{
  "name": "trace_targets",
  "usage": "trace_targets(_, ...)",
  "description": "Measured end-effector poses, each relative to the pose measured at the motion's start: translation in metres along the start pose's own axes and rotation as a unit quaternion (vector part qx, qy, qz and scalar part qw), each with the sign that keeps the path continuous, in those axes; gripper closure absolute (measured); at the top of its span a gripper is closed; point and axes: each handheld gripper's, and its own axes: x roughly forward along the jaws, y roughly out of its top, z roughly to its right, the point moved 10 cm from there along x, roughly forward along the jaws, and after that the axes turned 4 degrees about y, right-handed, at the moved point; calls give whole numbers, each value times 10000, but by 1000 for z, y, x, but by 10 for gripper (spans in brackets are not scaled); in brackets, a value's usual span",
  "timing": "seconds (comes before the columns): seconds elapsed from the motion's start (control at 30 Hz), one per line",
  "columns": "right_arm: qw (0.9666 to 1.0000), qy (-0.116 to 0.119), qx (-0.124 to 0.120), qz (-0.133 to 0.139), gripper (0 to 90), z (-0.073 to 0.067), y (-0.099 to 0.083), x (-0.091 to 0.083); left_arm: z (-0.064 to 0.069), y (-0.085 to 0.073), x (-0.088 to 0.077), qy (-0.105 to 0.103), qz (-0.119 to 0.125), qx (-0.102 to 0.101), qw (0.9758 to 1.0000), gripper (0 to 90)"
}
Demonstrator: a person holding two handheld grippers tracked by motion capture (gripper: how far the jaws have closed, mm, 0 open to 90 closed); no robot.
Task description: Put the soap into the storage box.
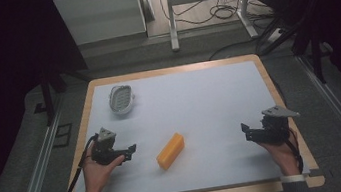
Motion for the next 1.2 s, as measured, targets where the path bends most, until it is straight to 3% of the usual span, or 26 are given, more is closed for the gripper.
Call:
trace_targets(0.1, 10000, -3, -53, -64, 50, 5, -4, 3, 2, -2, 3, -45, -90, -31, 9999, 106)
trace_targets(0.2, 9999, 26, 73, -119, 51, 9, -6, 6, 0, -6, 8, 130, -251, -28, 9996, 78)
trace_targets(0.3, 9999, -15, 50, -146, 53, 9, -7, 5, 3, -8, 9, 101, -301, -113, 9994, 87)
trace_targets(0.57, 9998, -178, 29, -90, 54, 10, -3, 1, 9, 4, -15, -195, 180, -316, 9991, 116)
trace_targets(0.6, 9997, -216, 17, -124, 54, 9, -4, 1, 8, 5, -23, -217, 278, -273, 9990, 119)
trace_targets(0.73, 9994, -274, -88, -197, 54, 7, -8, -1, 7, 7, -30, -185, 304, -214, 9991, 135)
trace_targets(0.9, 9995, -268, -47, -185, 54, 8, -12, -4, 15, 10, -37, -283, 197, 14, 9994, 148)
trace_targets(1.0, 9995, -267, -30, -136, 54, 10, -12, -6, 22, 14, -40, -447, 144, 85, 9989, 149)
trace_targets(1.13, 9994, -243, -79, -218, 55, 12, -16, -4, 25, 22, -41, -274, -135, 335, 9990, 158)
trace_targets(1.2, 9994, -228, -103, -224, 54, 11, -16, -4, 31, 29, -44, -327, -169, 476, 9982, 162)
